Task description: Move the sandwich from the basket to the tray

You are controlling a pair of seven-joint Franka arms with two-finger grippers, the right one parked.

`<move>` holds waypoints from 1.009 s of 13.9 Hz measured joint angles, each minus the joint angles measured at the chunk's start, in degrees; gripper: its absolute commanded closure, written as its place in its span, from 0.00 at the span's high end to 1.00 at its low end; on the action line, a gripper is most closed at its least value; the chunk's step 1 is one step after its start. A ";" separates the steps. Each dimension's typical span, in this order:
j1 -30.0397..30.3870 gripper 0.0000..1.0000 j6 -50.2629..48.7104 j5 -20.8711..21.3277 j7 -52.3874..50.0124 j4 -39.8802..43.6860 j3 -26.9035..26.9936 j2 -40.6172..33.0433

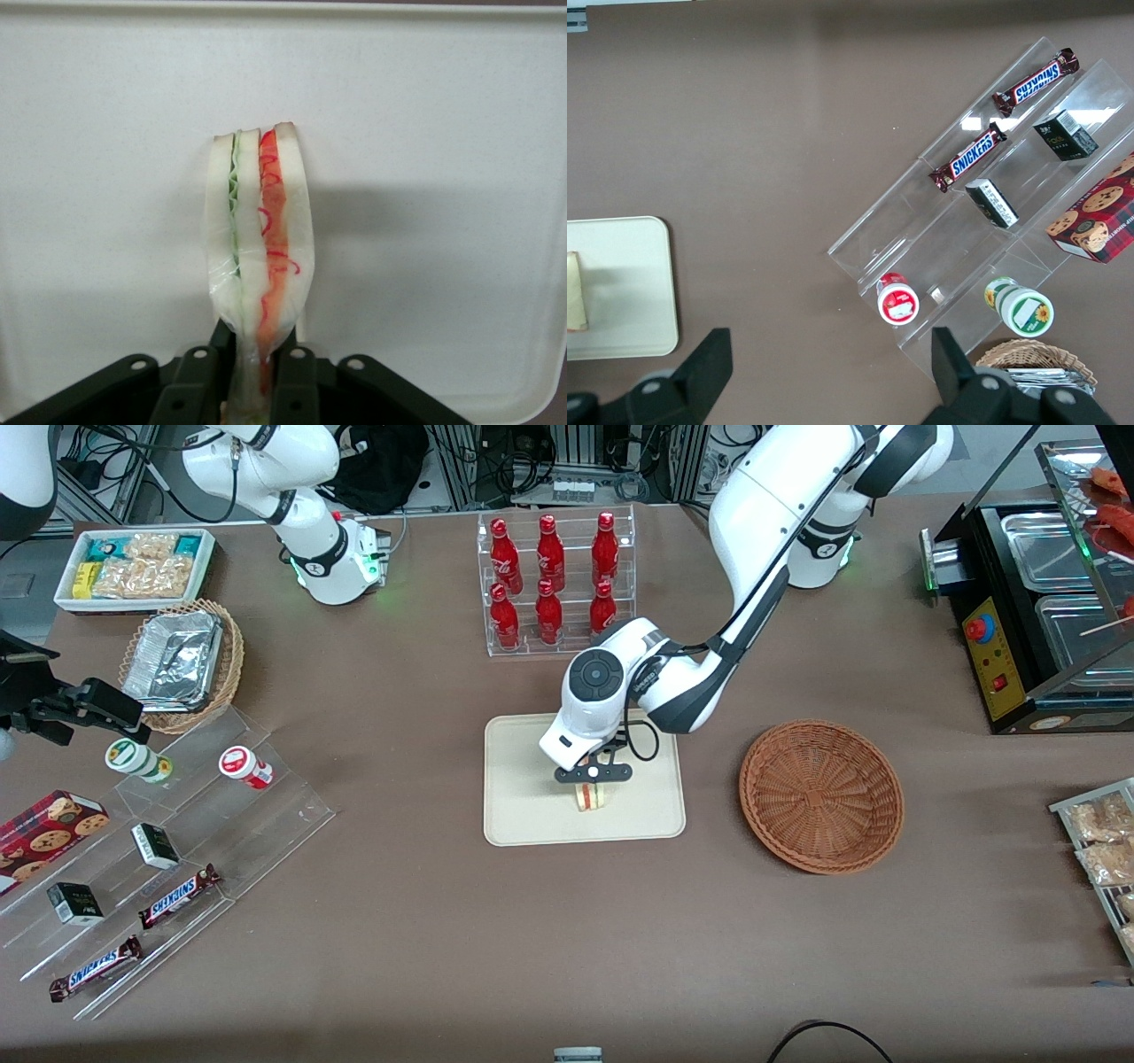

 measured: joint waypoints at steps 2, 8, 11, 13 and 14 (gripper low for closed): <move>0.01 1.00 -1.44 0.09 0.00 0.61 0.05 -0.46; 3.26 1.00 -18.43 0.03 -6.00 3.13 0.98 -12.90; 9.18 1.00 -27.82 0.04 -7.91 3.10 1.34 -21.78; 13.68 1.00 -33.95 0.09 -7.79 3.02 1.53 -26.41; 16.11 1.00 -36.64 0.09 -6.96 2.96 1.57 -28.57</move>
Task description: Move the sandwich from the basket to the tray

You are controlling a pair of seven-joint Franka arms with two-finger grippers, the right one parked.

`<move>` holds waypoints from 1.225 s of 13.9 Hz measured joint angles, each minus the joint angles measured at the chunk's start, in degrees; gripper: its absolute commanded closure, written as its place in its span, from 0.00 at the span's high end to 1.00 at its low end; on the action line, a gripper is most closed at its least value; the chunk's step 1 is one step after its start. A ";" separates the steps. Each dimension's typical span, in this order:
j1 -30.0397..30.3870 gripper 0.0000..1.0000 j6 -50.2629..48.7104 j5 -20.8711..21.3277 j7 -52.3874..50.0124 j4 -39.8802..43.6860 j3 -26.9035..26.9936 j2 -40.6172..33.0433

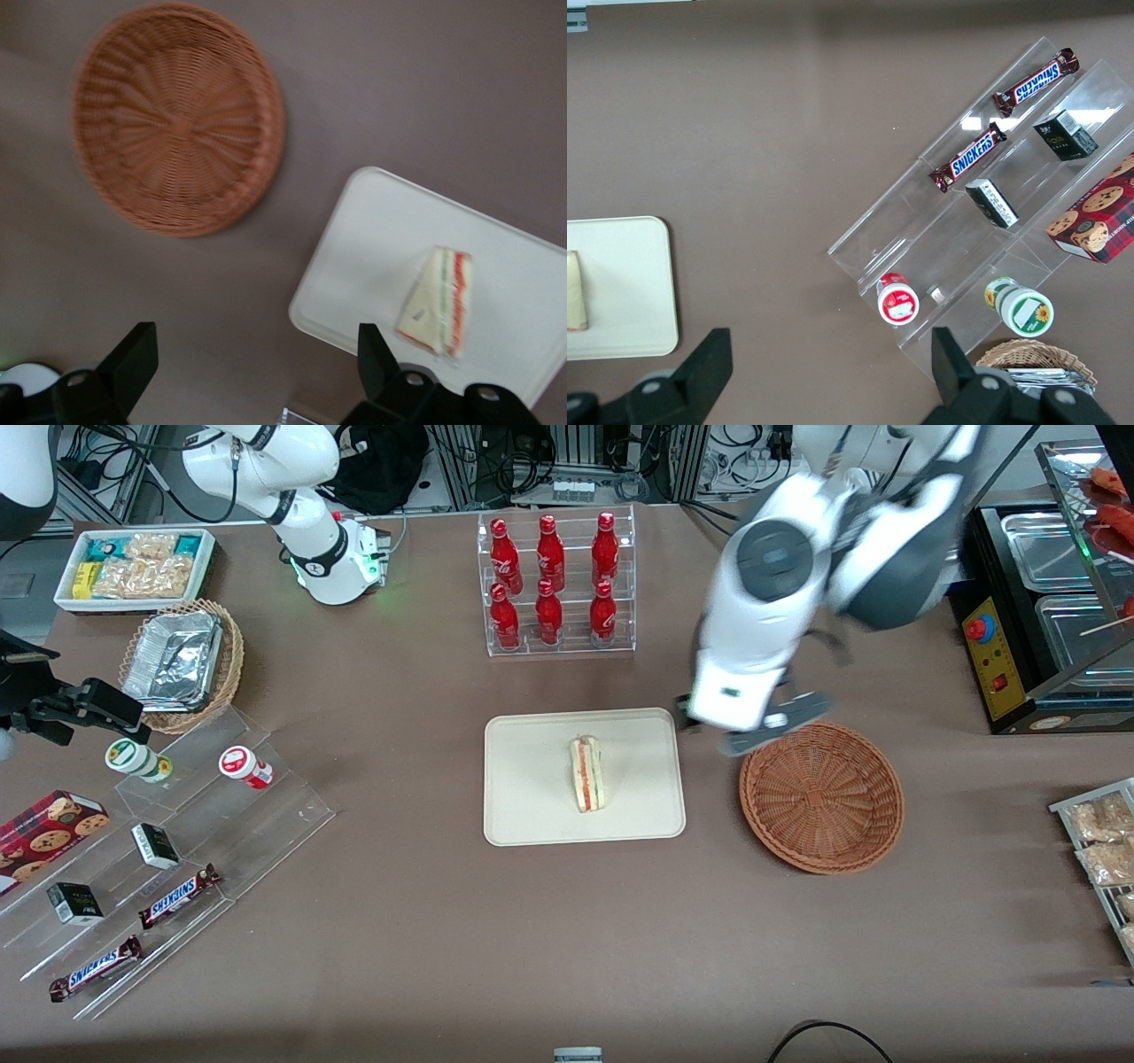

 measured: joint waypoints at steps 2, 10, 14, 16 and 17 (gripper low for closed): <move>4.98 1.00 -4.19 -0.02 5.57 -0.39 0.04 -3.66; 18.55 1.00 -12.12 -0.95 30.15 -2.15 0.14 -10.47; 21.15 1.00 -14.44 -2.37 39.39 -2.64 0.21 -12.06; 23.56 1.00 -14.56 -3.89 42.96 -3.11 0.38 -12.86; 24.51 1.00 -14.56 -4.26 44.53 -3.15 0.80 -13.12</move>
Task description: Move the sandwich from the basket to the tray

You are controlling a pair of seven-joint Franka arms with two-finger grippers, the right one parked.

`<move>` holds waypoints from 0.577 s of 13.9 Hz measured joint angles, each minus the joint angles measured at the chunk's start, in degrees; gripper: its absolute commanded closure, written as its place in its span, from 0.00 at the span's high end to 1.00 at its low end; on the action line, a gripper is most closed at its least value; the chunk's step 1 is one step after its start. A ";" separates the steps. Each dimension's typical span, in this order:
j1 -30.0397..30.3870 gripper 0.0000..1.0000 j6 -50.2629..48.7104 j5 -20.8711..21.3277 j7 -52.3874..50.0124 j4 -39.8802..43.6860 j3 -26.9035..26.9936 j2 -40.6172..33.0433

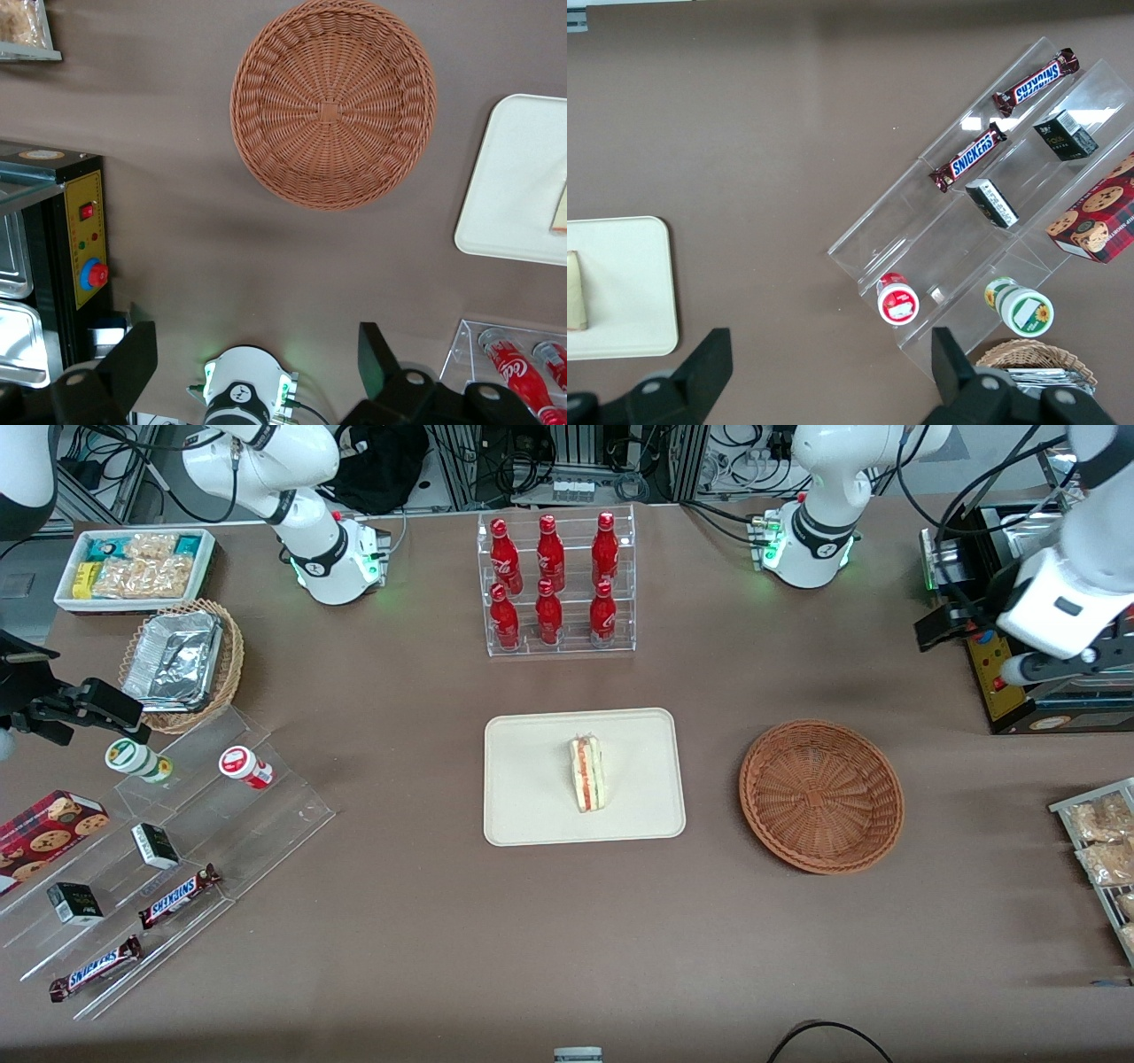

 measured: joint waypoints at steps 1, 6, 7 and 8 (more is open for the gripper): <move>0.41 1.00 0.16 -0.14 1.20 0.00 0.85 -0.10; -2.50 1.00 3.45 0.40 2.53 1.82 1.78 1.54; -3.79 1.00 3.59 1.31 2.06 2.28 1.70 2.08; -4.56 1.00 3.66 1.67 1.87 2.90 1.65 2.49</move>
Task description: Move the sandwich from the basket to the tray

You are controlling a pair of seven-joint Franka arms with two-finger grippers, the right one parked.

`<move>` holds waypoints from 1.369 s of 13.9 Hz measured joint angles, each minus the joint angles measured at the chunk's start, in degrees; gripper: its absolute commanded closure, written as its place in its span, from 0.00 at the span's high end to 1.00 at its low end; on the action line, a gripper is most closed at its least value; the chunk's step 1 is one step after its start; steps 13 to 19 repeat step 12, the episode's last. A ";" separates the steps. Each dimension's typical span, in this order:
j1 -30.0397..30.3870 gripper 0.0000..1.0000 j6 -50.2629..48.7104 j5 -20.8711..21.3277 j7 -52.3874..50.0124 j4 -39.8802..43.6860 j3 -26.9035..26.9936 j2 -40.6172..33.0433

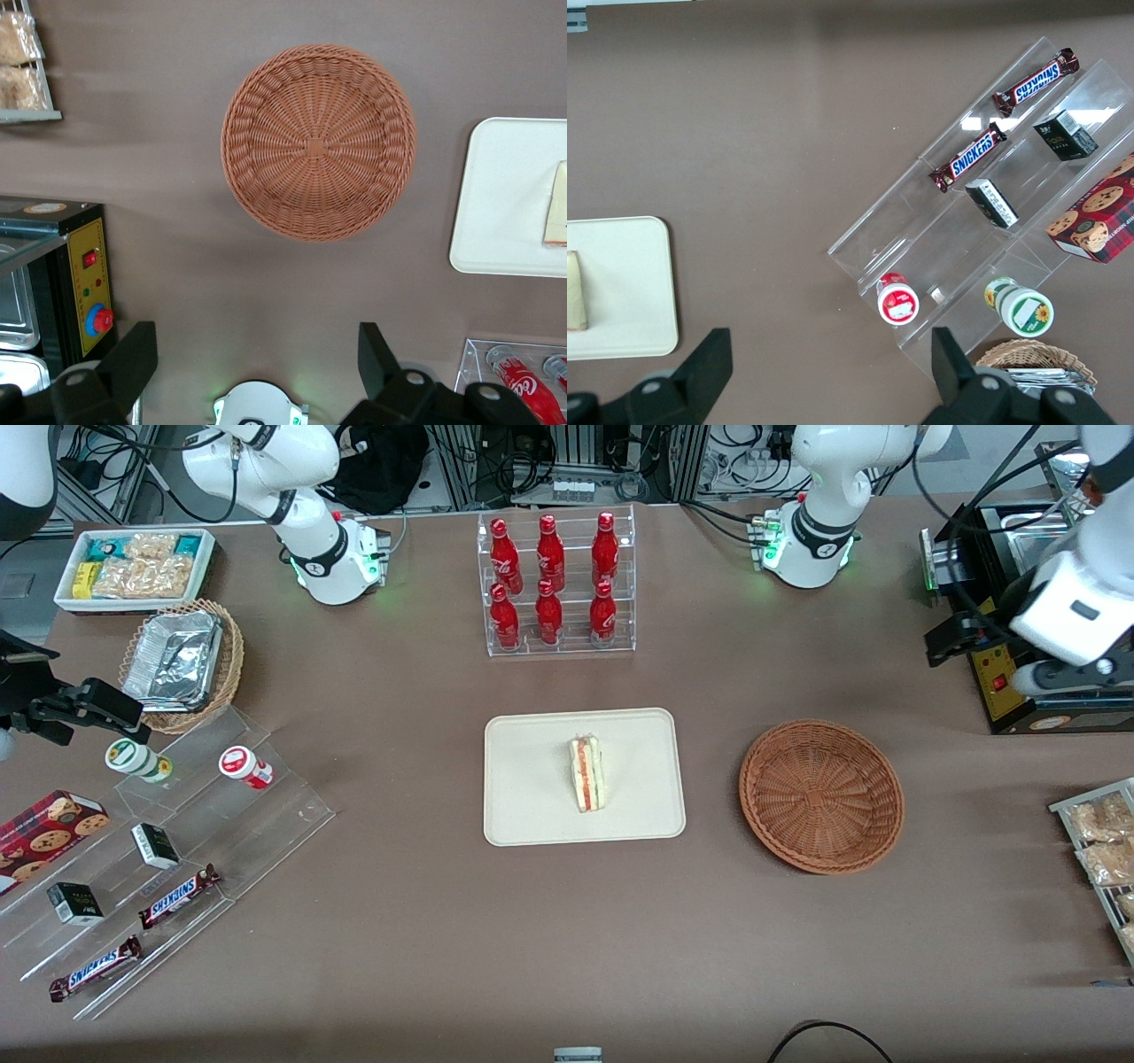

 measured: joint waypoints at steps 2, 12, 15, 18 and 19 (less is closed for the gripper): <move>-0.12 1.00 0.03 0.13 0.25 1.40 0.09 0.19; 0.10 1.00 -0.20 -1.64 3.40 2.65 4.53 -0.16; 0.10 1.00 -0.20 -1.64 3.40 2.65 4.53 -0.16; 0.10 1.00 -0.20 -1.64 3.40 2.65 4.53 -0.16; 0.10 1.00 -0.20 -1.64 3.40 2.65 4.53 -0.16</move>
